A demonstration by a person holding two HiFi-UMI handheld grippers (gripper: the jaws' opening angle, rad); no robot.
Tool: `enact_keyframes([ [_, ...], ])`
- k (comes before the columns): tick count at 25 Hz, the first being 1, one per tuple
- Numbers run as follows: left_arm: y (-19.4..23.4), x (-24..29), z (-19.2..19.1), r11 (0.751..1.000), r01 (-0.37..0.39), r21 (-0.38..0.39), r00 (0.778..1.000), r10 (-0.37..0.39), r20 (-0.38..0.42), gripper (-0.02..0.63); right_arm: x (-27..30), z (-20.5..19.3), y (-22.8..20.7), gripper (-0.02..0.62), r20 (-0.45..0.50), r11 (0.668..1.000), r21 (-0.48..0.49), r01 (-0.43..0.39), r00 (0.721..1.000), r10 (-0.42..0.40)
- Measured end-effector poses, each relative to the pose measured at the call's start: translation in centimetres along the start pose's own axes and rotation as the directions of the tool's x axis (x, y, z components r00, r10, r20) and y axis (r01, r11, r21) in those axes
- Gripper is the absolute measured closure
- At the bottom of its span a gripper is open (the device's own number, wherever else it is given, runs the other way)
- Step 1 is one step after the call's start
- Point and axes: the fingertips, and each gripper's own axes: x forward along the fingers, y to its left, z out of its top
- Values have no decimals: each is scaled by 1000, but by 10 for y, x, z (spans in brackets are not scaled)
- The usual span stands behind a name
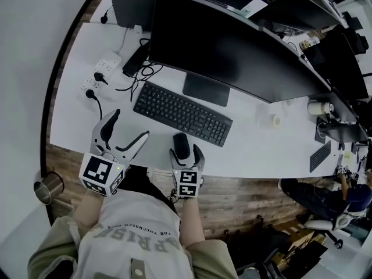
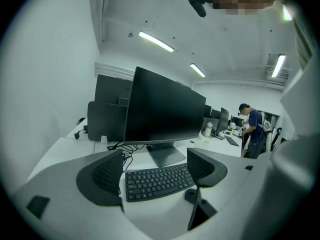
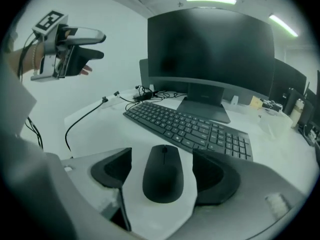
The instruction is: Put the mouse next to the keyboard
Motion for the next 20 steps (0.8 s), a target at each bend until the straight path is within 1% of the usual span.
enact_keyframes([
  [5,14,14,3,1000,11,4,1000,-11,-24,221,19,-16,0,224,-110,1000,-15,-8,994,6],
  [10,26,31,8,1000,27,3,999,-27,-35,221,31,-30,2,229,-205,999,-34,-33,978,25],
  [11,27,34,8,999,32,3,999,-32,-38,221,32,-31,2,241,-211,999,-27,-37,977,30],
  [13,28,41,11,999,42,7,998,-42,-43,221,32,-29,2,295,-211,999,-1,-40,977,39],
  [20,26,56,18,997,74,21,996,-73,-47,221,33,-28,1,301,-233,999,16,-39,972,42],
])
